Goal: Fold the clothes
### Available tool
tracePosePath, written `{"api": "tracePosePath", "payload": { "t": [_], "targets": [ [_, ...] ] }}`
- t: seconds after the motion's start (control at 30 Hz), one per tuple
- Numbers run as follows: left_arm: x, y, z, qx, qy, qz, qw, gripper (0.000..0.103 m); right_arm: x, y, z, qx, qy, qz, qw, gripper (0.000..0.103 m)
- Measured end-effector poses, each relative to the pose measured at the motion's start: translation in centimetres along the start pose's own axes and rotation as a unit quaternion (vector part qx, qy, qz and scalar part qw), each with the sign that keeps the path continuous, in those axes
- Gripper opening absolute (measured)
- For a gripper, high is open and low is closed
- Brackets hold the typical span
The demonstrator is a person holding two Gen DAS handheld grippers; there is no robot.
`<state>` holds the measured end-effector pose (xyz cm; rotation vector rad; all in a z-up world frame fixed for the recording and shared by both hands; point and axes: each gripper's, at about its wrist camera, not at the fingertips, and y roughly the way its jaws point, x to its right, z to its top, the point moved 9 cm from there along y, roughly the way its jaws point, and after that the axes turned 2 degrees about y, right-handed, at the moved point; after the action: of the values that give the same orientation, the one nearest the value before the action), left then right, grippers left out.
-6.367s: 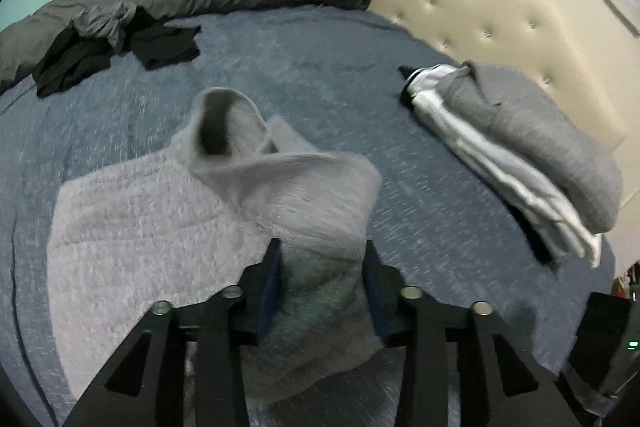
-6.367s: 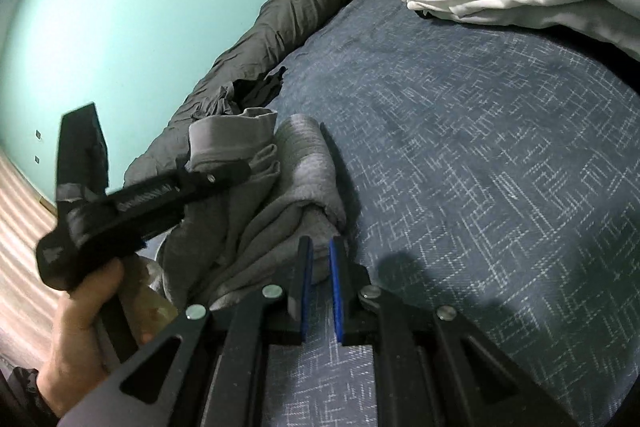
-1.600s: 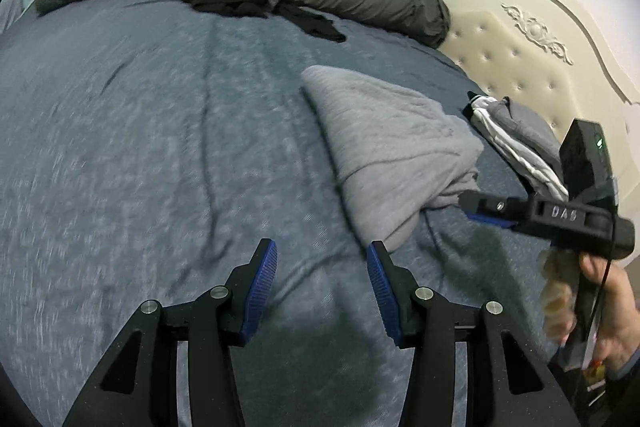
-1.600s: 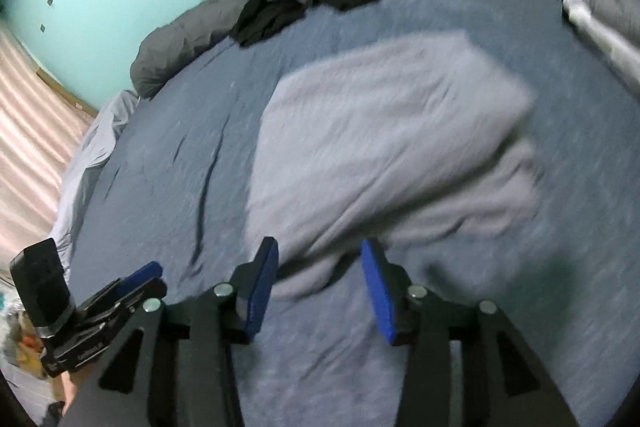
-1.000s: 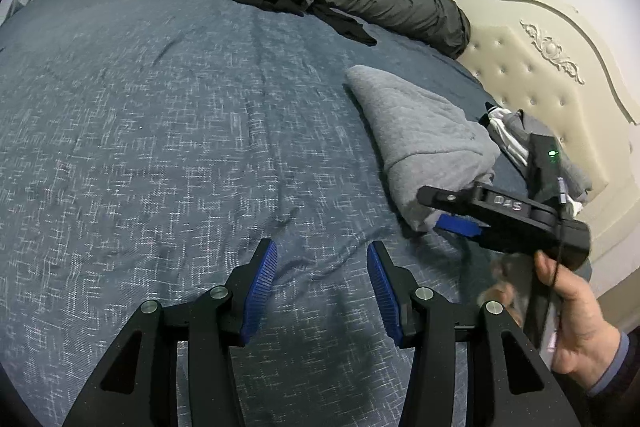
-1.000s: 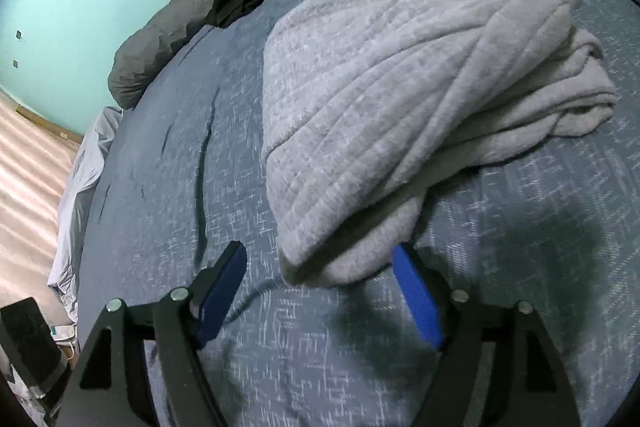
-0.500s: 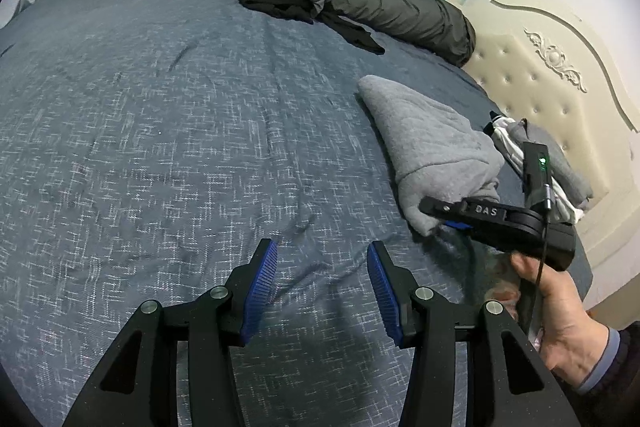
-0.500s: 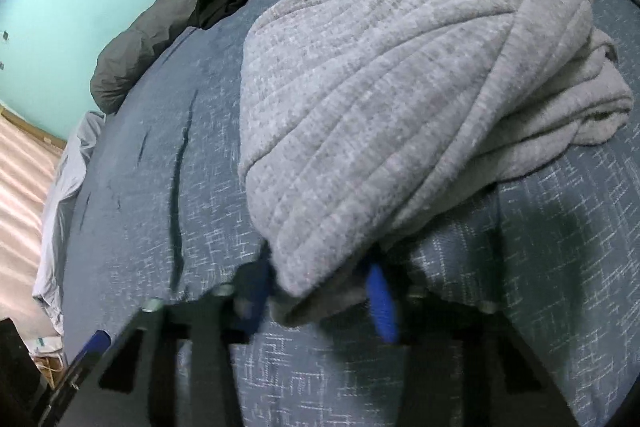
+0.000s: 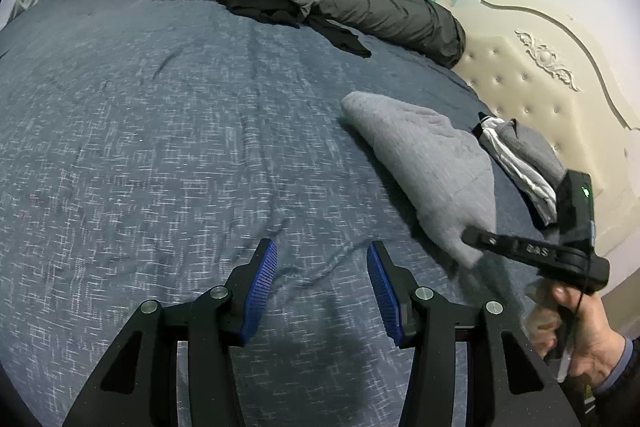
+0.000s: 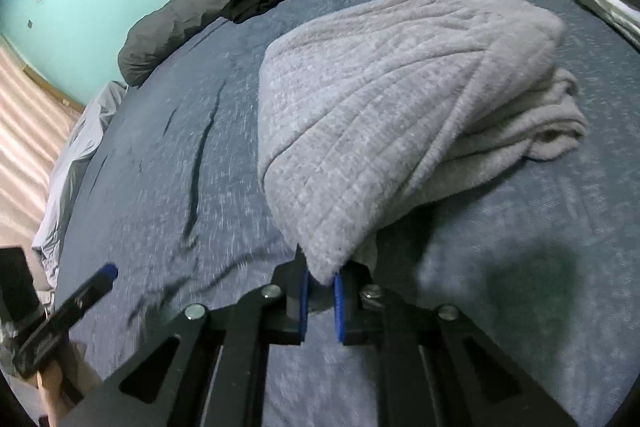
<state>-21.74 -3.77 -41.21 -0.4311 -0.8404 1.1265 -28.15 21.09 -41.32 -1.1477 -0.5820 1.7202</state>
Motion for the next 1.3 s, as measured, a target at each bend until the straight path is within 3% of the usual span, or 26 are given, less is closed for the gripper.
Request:
{"api": "tracePosePath", "payload": {
  "t": [0.27,0.67,1.03,1.23,1.3],
  "targets": [
    [3.7,1.1,-0.2,-0.004,0.012,-0.017,0.9998,0.051,5.9,-6.0,-3.4,0.001,0.007,-0.018,1.000,0.008],
    [8.6,3.7,-1.6,-0.029,0.046,-0.028,0.9981,0.051,12.5,-11.2,-3.4,0.016,0.012,-0.075,0.997,0.008],
    [10.3,5.3,-2.7,-0.050,0.056,-0.034,0.9966,0.051,17.3,-12.2,-2.1,0.025,0.020,-0.137,0.990,0.008],
    [11.3,5.8,-3.0,-0.062,0.045,-0.053,0.9956,0.051,17.9,-12.5,-1.7,0.017,0.012,-0.146,0.989,0.008],
    [11.7,6.1,-3.0,-0.066,0.035,-0.063,0.9952,0.060,17.9,-12.6,-1.7,0.009,0.006,-0.140,0.990,0.008]
  ]
}}
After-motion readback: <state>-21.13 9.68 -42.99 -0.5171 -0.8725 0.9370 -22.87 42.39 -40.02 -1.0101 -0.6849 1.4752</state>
